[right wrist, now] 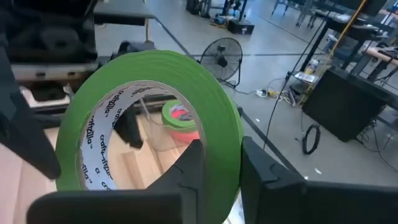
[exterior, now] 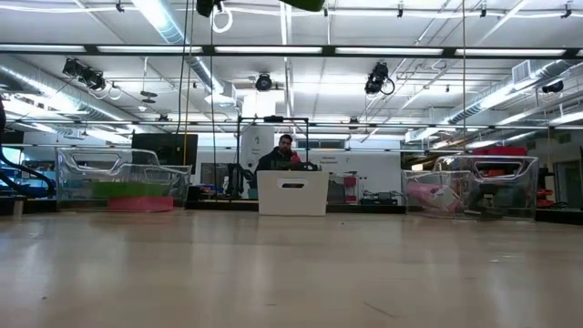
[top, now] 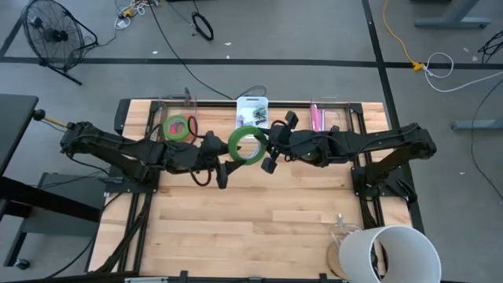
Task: Pick and place Stapler, Stapler remover, tape
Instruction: Put the green tape into the left transparent bin
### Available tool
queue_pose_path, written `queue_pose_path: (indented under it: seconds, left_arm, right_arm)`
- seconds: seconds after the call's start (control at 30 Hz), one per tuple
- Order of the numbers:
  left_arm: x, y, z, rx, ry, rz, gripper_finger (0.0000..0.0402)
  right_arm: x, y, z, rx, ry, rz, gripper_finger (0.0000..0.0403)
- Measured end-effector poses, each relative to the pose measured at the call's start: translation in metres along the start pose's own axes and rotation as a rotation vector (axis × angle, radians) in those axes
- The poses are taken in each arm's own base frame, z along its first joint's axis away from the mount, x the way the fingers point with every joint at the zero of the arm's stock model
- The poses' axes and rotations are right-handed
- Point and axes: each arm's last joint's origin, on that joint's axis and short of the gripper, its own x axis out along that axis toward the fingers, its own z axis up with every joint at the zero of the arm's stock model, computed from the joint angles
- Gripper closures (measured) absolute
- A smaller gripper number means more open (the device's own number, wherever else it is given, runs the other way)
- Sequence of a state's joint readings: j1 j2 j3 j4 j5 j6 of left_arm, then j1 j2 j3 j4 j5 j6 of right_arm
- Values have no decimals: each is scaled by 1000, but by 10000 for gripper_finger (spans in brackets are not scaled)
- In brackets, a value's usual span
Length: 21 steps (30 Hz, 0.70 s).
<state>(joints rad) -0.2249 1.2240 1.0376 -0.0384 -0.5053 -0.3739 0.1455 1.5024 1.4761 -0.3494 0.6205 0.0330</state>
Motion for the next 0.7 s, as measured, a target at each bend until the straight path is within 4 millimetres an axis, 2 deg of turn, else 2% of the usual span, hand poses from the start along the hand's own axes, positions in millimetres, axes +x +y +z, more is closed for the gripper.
queue_pose_path:
  seconds: [0.2, 0.27, 0.4, 0.43, 0.7]
  left_arm:
    - [2, 3, 6, 26, -56, 35, 166]
    - [2, 4, 6, 33, -46, 35, 194]
    - [2, 4, 5, 48, -22, -18, 291]
    - [2, 3, 4, 55, -12, -32, 302]
    - [3, 10, 0, 117, 33, 52, 302]
  right_arm:
    - [-1, 1, 1, -10, -11, 5, 353]
    - [-1, 2, 1, -12, -9, 5, 353]
    - [-1, 2, 0, -39, -3, -3, 353]
    - [-1, 2, -1, -43, 3, -5, 353]
    - [-1, 4, -3, -90, 16, 24, 349]
